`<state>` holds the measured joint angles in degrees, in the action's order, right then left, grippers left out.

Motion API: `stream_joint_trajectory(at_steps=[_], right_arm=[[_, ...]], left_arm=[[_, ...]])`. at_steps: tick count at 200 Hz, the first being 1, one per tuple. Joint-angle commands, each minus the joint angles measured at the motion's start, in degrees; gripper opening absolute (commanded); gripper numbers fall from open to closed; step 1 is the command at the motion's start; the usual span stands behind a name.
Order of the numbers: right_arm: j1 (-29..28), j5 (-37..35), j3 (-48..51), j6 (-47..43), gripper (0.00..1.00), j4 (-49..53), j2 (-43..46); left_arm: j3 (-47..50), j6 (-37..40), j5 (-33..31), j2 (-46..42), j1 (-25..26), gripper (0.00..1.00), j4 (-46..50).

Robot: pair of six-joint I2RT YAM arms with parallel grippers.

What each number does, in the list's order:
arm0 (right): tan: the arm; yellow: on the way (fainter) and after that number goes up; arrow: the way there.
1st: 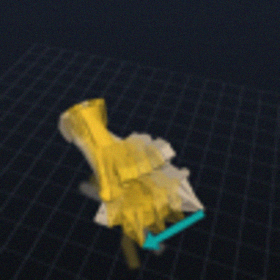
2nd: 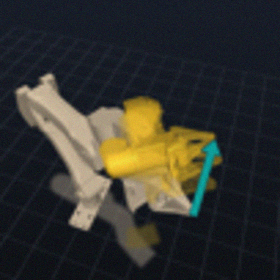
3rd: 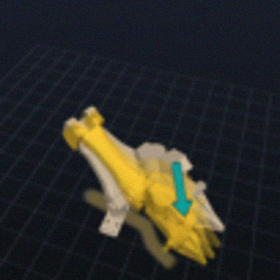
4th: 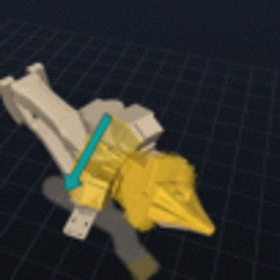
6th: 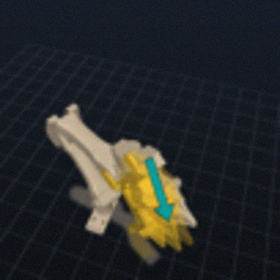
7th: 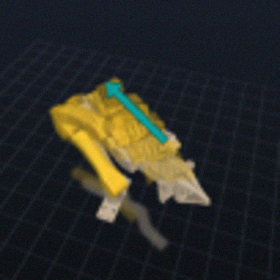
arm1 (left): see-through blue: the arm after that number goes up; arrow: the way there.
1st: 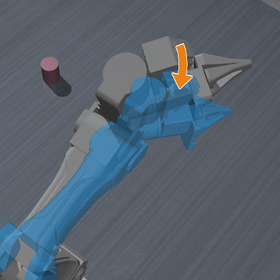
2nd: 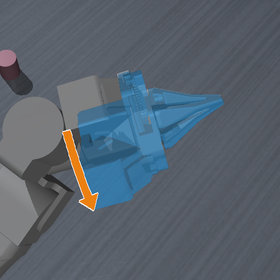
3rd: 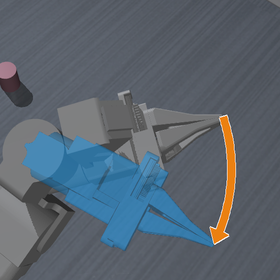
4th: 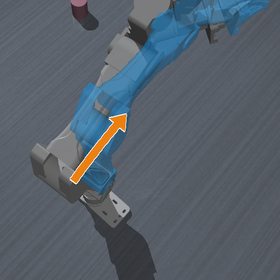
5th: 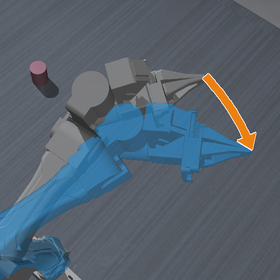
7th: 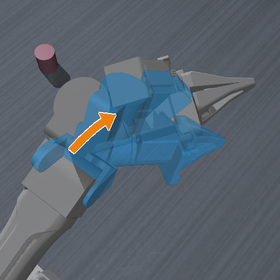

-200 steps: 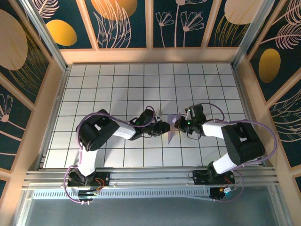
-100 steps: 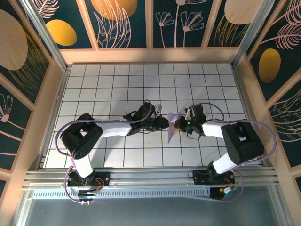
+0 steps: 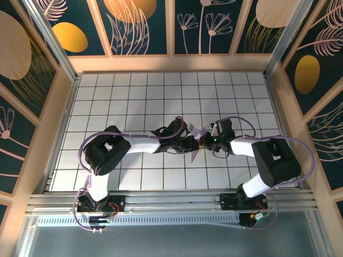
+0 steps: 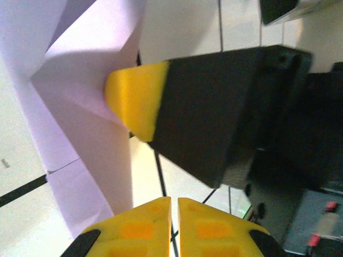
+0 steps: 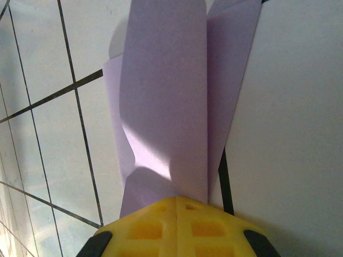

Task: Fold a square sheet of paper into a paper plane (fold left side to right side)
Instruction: Fold the wing for the fifth time at the center of the table.

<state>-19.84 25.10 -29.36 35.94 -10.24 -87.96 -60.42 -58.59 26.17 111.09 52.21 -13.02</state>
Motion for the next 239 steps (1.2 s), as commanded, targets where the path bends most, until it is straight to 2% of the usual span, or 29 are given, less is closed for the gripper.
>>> stream_joint_trajectory(at_steps=[1, 95, 239], right_arm=[[-0.5, -2.0, 0.8, -0.9, 0.0, 4.1, -1.9], [-0.7, -1.9, 0.2, -1.1, 0.0, 4.3, -2.3], [-1.0, -1.9, -0.2, -1.2, 0.0, 4.6, -2.9]], left_arm=[[0.8, -1.4, 0.7, 1.0, 0.3, 0.11, 1.4], [3.5, -3.5, 1.6, 2.8, 1.1, 0.1, -1.8], [5.9, -4.0, -0.9, 1.7, 1.2, 0.1, -1.4]])
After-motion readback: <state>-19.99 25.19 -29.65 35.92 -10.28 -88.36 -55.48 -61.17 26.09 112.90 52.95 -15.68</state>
